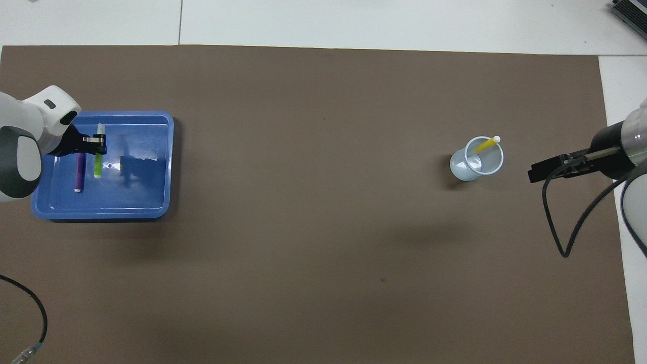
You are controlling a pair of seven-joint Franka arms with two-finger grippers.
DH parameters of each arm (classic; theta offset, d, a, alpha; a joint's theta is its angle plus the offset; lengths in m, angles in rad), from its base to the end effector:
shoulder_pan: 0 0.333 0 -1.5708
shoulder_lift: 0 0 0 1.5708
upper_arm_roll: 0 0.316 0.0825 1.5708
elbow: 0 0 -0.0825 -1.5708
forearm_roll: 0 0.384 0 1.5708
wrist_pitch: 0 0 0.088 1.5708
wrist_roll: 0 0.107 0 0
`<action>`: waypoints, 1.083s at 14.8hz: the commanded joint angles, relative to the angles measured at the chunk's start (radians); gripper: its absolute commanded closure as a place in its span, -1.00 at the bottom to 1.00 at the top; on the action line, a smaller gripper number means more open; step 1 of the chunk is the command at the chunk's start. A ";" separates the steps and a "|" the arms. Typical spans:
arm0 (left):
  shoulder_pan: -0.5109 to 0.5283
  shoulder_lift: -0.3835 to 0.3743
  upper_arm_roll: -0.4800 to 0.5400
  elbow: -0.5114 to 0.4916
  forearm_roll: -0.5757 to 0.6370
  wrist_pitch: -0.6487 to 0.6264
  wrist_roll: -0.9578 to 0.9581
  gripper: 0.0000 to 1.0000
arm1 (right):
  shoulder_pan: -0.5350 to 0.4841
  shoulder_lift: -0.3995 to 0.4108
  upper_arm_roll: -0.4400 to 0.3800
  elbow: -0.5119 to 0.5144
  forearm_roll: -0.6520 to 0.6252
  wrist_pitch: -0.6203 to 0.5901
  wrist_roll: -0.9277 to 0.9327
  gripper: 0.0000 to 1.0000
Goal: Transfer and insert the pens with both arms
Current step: 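Lift the green pen out of the tray with the left gripper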
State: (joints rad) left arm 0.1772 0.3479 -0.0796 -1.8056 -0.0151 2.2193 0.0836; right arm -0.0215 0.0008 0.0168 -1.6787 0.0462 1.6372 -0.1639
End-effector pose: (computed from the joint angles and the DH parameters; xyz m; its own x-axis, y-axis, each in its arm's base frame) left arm 0.6427 0.0662 0.3592 0.9971 0.0295 0.0695 0.0272 -0.9991 0.0340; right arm 0.5569 0.0020 0.5788 0.9873 0.1553 -0.0343 0.1534 -0.9868 -0.0522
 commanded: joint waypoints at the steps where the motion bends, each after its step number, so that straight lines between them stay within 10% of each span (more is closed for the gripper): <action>1: -0.005 -0.036 -0.005 0.008 -0.075 -0.061 -0.117 1.00 | -0.014 -0.018 0.012 -0.018 -0.023 -0.011 0.021 -1.00; 12: -0.215 -0.173 -0.022 0.005 -0.250 -0.106 -0.948 1.00 | -0.015 -0.027 0.012 -0.038 0.003 -0.019 0.023 -1.00; 16: -0.336 -0.173 -0.023 0.008 -0.250 -0.083 -1.278 1.00 | -0.034 -0.051 0.011 -0.084 0.196 -0.005 0.034 -1.00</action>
State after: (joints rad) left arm -0.1039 0.1876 -0.1185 -1.7902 -0.2544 2.1269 -1.0562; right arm -0.0340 -0.0119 0.0169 -1.7178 0.1636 1.6257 -0.1462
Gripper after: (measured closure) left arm 0.833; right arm 0.000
